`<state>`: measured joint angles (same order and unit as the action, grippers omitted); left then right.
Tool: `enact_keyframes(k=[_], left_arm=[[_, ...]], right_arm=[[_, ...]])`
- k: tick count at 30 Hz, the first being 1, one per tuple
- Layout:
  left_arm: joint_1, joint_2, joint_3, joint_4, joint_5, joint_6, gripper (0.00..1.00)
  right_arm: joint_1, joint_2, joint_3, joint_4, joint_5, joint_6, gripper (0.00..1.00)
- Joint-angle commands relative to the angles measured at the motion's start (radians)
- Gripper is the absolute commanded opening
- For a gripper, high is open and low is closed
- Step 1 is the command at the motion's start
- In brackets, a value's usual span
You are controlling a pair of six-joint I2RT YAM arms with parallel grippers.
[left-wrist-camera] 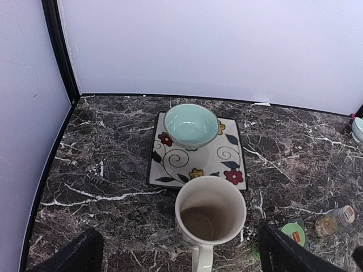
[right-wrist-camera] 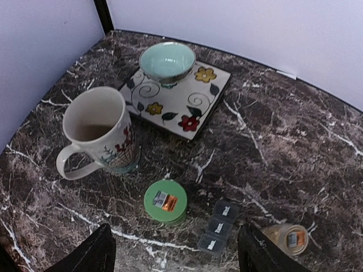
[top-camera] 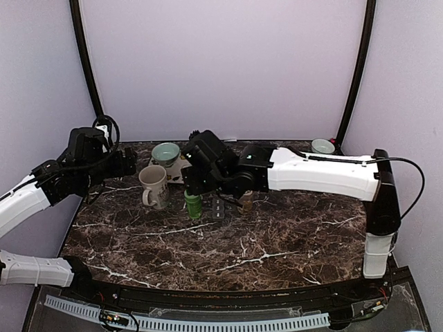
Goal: Sort the pills into containers
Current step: Pick up the pill bottle from the center of the board.
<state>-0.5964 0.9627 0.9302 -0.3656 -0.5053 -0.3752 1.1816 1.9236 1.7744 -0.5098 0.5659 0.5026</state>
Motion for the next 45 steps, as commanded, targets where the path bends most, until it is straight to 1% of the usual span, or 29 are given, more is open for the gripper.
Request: enact_keyframes(k=[1,4,7,13,16,18,21,24,30,39,45], left_arm=[[-0.013,0.006,0.023,-0.062,-0.011,-0.03,0.98],[-0.053,0.014,0.03,-0.062,-0.014,-0.024,0.98],[-0.059,0.01,0.034,-0.062,-0.019,-0.018,0.97],[-0.061,-0.011,0.023,-0.069,-0.013,-0.015,0.97],[-0.063,-0.019,0.017,-0.085,-0.012,-0.019,0.97],[-0.063,-0.029,0.013,-0.093,-0.015,-0.019,0.97],[-0.063,-0.047,0.01,-0.102,-0.024,-0.014,0.97],[-0.062,-0.052,0.013,-0.109,-0.03,-0.007,0.97],[-0.063,-0.058,0.01,-0.113,-0.022,-0.012,0.97],[-0.063,-0.057,0.014,-0.103,-0.026,-0.003,0.97],[-0.063,-0.031,0.021,-0.08,-0.028,0.006,0.97]], right_arm=[[0.045,0.081,0.099,-0.222,0.03,0.152,0.74],[0.059,0.092,0.064,-0.233,0.0,0.226,0.71],[0.073,0.101,0.03,-0.234,-0.031,0.282,0.7],[0.081,0.173,0.028,-0.277,-0.062,0.332,0.72],[0.079,0.188,0.013,-0.255,-0.07,0.348,0.73],[0.079,0.182,0.001,-0.209,-0.072,0.335,0.75],[0.079,0.157,-0.016,-0.116,-0.081,0.278,0.82],[0.078,0.149,0.011,-0.061,-0.092,0.214,0.86],[0.048,0.259,0.196,-0.161,-0.114,0.153,0.89],[-0.013,0.311,0.278,-0.199,-0.139,0.126,0.9],[-0.044,0.348,0.322,-0.202,-0.192,0.088,0.91]])
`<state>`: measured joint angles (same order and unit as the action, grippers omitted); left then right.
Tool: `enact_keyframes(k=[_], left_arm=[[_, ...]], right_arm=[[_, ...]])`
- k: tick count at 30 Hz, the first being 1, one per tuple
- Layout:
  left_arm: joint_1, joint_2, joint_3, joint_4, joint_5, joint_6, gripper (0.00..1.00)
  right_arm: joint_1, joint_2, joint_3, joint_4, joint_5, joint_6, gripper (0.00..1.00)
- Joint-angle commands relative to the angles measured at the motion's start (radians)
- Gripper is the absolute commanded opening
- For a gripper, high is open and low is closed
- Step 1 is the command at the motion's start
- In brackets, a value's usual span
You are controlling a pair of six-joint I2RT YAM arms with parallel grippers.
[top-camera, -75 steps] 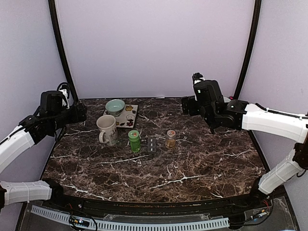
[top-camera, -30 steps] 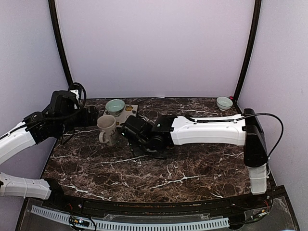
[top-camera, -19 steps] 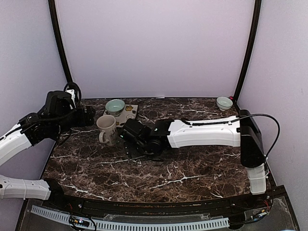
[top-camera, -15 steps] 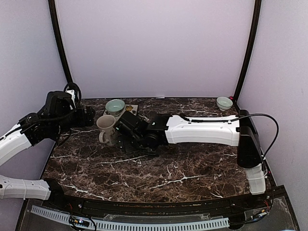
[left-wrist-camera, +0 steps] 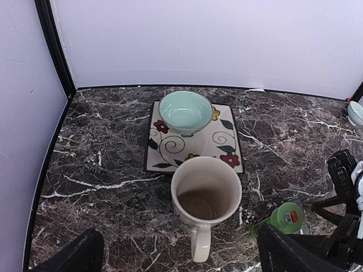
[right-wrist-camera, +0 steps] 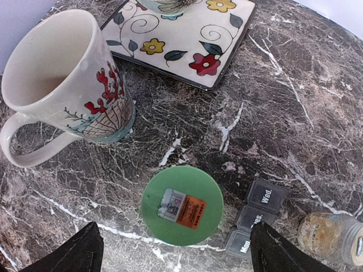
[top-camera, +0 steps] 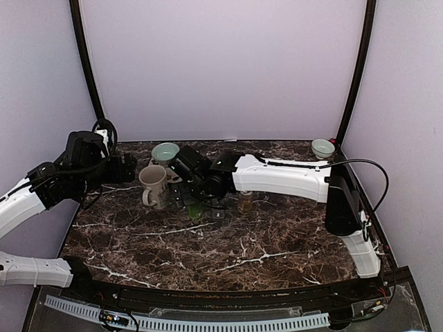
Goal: Sort the pills into containers
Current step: Pick up the pill bottle from the center of the board.
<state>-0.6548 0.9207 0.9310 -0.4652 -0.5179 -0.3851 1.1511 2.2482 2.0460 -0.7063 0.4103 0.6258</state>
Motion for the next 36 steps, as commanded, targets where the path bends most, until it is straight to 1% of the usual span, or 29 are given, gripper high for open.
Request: enact_keyframes(k=[1,7,12,20,23,28,30,32,36], left_arm=[[-0.005,0.015,0.021,0.025,-0.014,0.017,0.97],[-0.005,0.036,0.02,0.048,-0.017,0.021,0.97],[-0.004,0.046,0.019,0.06,-0.023,0.026,0.97],[-0.005,0.049,0.01,0.076,-0.021,0.031,0.97],[-0.004,0.05,0.006,0.08,-0.018,0.032,0.97],[-0.004,0.053,0.002,0.085,-0.016,0.038,0.97],[-0.005,0.052,-0.001,0.086,-0.016,0.04,0.97],[-0.004,0.05,-0.005,0.088,-0.015,0.042,0.98],[-0.005,0.047,-0.013,0.086,-0.013,0.04,0.98]], right_arm=[[-0.016,0.028,0.054,-0.004,-0.044,-0.041,0.91],[-0.037,0.059,0.076,-0.006,-0.102,-0.063,0.9],[-0.043,0.082,0.092,-0.011,-0.121,-0.073,0.9],[-0.056,0.101,0.098,-0.015,-0.127,-0.081,0.82],[-0.06,0.104,0.097,-0.013,-0.125,-0.084,0.78],[-0.062,0.114,0.108,-0.013,-0.125,-0.092,0.67],[-0.063,0.121,0.115,-0.016,-0.125,-0.096,0.61],[-0.064,0.129,0.12,-0.019,-0.129,-0.099,0.53],[-0.065,0.136,0.129,-0.025,-0.133,-0.1,0.3]])
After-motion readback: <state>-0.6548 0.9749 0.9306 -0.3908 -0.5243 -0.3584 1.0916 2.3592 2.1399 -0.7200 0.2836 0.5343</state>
